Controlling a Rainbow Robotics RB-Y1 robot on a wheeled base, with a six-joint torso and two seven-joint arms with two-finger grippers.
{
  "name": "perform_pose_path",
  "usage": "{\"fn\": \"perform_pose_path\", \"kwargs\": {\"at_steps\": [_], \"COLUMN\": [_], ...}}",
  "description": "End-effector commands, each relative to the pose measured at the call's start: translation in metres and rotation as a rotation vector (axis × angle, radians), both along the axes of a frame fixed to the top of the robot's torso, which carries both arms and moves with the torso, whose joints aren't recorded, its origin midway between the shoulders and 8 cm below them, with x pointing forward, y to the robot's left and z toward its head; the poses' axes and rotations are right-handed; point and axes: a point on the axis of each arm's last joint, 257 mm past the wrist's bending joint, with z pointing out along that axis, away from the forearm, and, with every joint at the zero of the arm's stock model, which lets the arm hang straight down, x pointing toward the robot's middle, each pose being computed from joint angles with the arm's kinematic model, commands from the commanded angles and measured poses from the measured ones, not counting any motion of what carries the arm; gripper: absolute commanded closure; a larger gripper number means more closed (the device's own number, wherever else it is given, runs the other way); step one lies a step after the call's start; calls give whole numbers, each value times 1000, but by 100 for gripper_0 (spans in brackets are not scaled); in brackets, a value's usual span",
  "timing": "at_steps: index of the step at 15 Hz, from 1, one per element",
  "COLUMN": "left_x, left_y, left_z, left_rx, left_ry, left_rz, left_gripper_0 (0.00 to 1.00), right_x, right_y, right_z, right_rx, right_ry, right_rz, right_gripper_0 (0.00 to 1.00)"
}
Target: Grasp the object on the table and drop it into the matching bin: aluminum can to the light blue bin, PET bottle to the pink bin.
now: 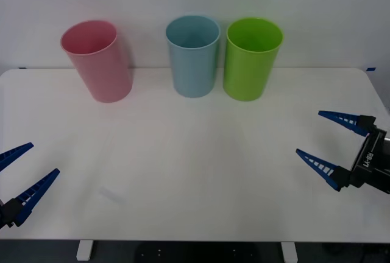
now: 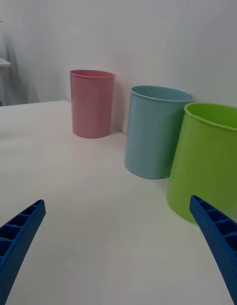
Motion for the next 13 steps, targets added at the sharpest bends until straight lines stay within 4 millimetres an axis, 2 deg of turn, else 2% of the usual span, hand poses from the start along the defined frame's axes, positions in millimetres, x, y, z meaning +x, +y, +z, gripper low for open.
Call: {"fn": "perform_pose_path", "kwargs": {"at_steps": [1, 5, 9, 13], "left_x": [0, 0, 0, 0], "left_y": [0, 0, 0, 0], "left_z": [0, 0, 0, 0], "left_rx": [0, 0, 0, 0], "left_ry": [0, 0, 0, 0], "left_rz": [0, 0, 0, 0], "left_gripper_0": [0, 0, 0, 0], "right_x": [-20, -29, -38, -38], "right_y": [-24, -41, -48, -48], "right_z": [-6, -14, -24, -24], "right_rx": [-15, -26, -29, -29], "right_ry": [26, 47, 76, 76], "right_rz": [-13, -45, -61, -61], "right_gripper_0": [0, 0, 0, 0]}}
